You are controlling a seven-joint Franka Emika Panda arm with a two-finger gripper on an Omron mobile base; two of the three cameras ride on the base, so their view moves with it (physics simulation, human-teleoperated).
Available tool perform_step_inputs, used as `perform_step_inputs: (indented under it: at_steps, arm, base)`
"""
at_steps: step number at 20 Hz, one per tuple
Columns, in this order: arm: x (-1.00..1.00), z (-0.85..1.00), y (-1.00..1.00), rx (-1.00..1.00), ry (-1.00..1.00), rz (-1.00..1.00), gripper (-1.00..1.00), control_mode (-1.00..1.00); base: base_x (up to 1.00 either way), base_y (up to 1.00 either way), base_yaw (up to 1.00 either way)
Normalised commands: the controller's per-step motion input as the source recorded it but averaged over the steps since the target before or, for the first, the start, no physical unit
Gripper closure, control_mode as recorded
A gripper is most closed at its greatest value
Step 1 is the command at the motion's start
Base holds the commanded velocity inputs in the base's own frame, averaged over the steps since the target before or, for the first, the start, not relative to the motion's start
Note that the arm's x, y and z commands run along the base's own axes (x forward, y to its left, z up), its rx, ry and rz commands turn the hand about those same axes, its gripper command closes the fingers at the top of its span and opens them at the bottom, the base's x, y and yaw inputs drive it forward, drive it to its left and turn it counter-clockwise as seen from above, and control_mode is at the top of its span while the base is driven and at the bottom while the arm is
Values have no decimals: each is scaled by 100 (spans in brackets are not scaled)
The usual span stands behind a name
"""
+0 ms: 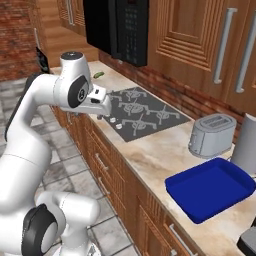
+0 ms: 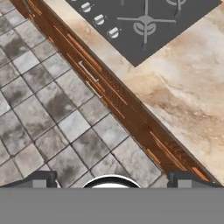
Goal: Place the two vegetables and bowl onto the tray for setting up a vegetable dip station.
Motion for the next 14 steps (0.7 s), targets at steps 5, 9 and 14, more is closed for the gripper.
perform_step_inputs:
  at_steps: [5,9,14]
  arm:
    - [0,0,0,0,0,0,-100,100]
    - [0,0,0,0,0,0,-100,100]
    - [0,0,0,0,0,0,-100,100]
  base:
    - [4,0,7]
    - [6,0,2]
    - [12,5,0]
